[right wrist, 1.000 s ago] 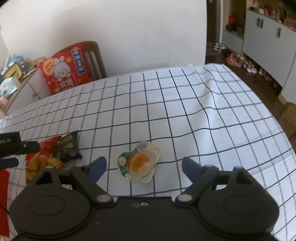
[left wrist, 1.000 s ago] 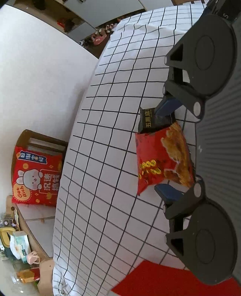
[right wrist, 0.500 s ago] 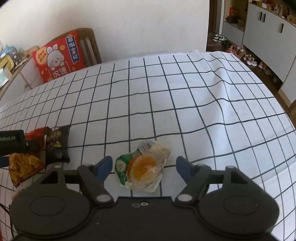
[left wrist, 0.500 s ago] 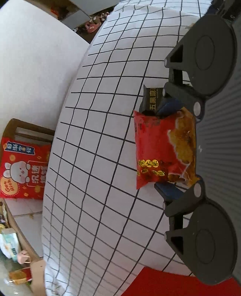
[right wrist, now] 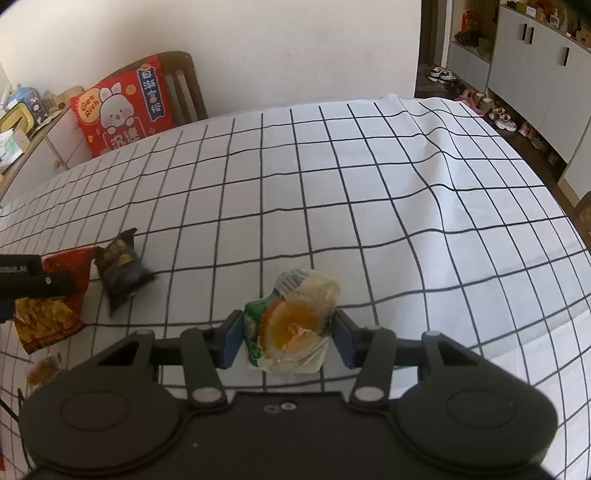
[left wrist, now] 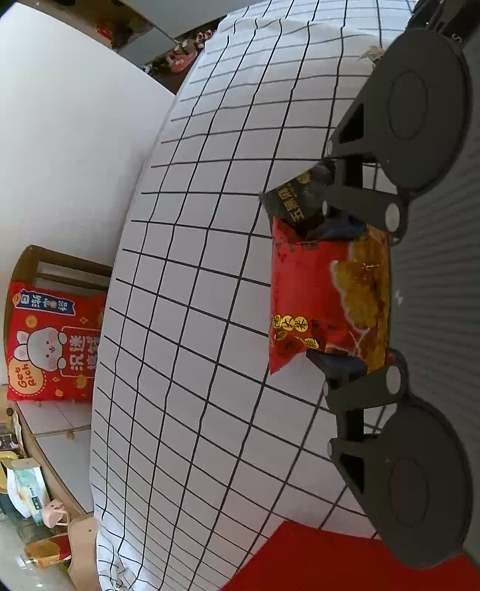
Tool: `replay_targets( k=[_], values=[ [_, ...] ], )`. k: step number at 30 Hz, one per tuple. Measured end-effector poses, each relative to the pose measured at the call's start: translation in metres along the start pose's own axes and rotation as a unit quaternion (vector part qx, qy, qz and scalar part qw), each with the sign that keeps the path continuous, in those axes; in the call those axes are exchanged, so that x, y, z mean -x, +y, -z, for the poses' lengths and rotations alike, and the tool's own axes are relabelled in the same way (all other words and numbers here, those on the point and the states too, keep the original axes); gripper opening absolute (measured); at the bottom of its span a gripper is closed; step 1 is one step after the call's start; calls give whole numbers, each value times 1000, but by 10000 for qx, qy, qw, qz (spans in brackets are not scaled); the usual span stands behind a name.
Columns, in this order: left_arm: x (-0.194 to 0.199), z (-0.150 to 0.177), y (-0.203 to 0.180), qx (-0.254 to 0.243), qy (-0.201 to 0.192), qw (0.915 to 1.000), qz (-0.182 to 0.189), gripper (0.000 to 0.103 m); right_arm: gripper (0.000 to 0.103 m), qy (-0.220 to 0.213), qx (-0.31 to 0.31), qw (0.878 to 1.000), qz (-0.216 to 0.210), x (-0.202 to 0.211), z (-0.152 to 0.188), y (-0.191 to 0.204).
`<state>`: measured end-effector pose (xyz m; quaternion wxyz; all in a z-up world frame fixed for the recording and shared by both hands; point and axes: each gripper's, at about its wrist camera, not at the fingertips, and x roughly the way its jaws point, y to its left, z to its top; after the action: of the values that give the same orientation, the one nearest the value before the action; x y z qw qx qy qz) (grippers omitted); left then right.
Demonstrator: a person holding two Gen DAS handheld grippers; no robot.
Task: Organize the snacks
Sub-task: 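Carry the red chip bag and jelly cup over the box with both tools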
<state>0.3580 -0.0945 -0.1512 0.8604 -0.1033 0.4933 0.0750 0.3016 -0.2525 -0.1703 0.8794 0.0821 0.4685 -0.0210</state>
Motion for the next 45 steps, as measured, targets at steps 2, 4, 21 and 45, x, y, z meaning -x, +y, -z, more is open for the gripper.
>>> replay_targets(
  k=[2, 4, 21, 45],
  values=[
    [9, 3, 3, -4, -50, 10000, 51, 56, 48, -58, 67, 10000, -42, 9, 3, 3],
    [17, 7, 7, 26, -61, 9999, 109, 56, 48, -90, 125, 9998, -106, 18, 7, 7],
    [107, 35, 46, 76, -223, 9987, 462, 56, 48, -342, 823, 9939, -652, 108, 34, 58],
    [216, 65, 161, 348, -564, 9973, 323, 56, 48, -565, 2083, 9627, -1632, 191, 63, 190]
  ],
)
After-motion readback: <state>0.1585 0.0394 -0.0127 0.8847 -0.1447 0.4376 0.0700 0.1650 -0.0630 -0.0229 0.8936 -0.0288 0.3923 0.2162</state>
